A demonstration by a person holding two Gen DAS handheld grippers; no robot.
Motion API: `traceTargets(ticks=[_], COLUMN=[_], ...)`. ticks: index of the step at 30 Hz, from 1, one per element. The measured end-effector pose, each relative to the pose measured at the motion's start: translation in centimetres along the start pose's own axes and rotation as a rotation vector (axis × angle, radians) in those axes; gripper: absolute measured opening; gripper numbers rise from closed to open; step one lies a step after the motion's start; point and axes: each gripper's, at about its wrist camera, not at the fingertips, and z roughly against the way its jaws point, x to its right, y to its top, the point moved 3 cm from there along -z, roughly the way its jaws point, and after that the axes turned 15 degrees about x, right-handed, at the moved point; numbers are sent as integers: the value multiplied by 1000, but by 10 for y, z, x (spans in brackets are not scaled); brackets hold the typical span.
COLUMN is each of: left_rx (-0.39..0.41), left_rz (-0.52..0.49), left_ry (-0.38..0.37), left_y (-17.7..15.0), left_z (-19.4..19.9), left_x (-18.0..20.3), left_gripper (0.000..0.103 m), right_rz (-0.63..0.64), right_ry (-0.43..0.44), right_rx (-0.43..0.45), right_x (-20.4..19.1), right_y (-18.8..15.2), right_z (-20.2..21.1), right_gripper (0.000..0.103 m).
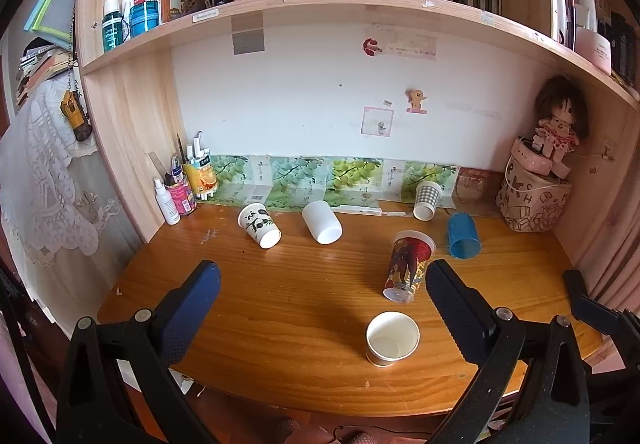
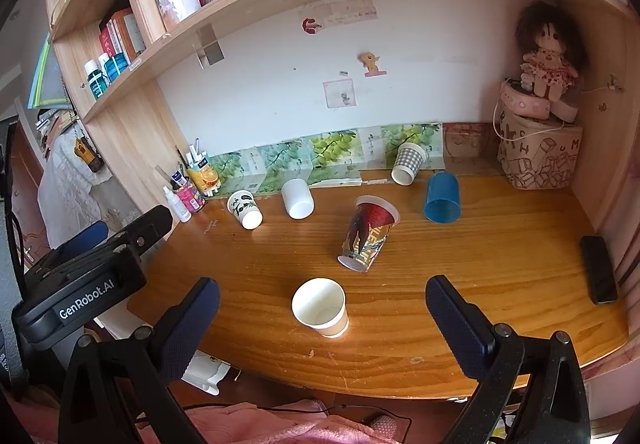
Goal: Flip cup upright
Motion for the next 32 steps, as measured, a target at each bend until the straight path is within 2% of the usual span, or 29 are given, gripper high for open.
traceTargets(ticks=[32], left_rx=[7], left_rz=[2], left_ry=[11], left_y=[5], left_z=[-5], left_x=[3], left_gripper=[102], right_rz=[0], right_ry=[25], right_rx=[-22], right_x=[2], right_y=[3], right_z=[-15], right_gripper=[103])
